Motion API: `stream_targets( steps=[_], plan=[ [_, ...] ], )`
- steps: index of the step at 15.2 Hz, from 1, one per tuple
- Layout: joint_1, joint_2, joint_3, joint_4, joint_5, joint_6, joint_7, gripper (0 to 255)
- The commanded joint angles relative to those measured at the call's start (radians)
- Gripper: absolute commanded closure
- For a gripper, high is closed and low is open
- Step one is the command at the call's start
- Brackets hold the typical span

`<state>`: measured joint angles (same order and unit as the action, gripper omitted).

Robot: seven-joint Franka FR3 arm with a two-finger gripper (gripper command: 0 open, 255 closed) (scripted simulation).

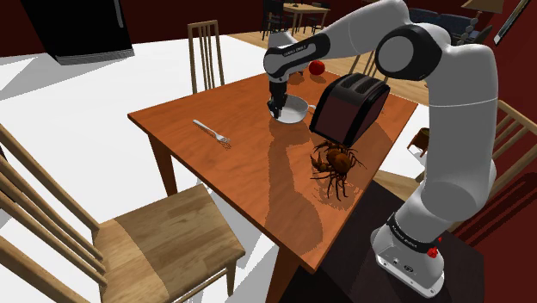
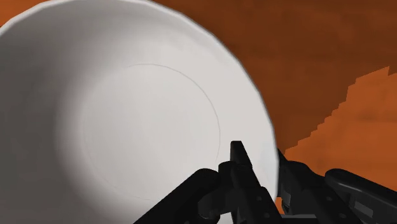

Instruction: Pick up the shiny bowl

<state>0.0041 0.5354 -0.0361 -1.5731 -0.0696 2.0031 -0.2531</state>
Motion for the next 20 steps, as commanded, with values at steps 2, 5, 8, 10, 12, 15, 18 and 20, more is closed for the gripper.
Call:
stream_targets(
  steps=[2,5,8,10,12,15,18,20],
  plan=[
    [-0.001,0.001,-0.001,-0.002,0.000,0.001,0.000,255],
    [-0.001,-0.001,-0.001,0.009,0.000,-0.012,-0.001,255],
    [-0.001,-0.017,-0.001,0.025,0.001,-0.044,-0.003,255],
    [0.000,-0.027,-0.001,0.037,0.001,-0.066,-0.005,255],
    [0.000,-0.036,-0.001,0.051,0.001,-0.089,-0.006,255],
    [0.000,-0.048,-0.001,0.072,0.002,-0.123,-0.009,255],
    [0.000,-0.059,-0.001,0.097,0.002,-0.158,-0.011,255],
    [0.000,-0.063,-0.001,0.107,0.002,-0.171,-0.012,255]
  ],
)
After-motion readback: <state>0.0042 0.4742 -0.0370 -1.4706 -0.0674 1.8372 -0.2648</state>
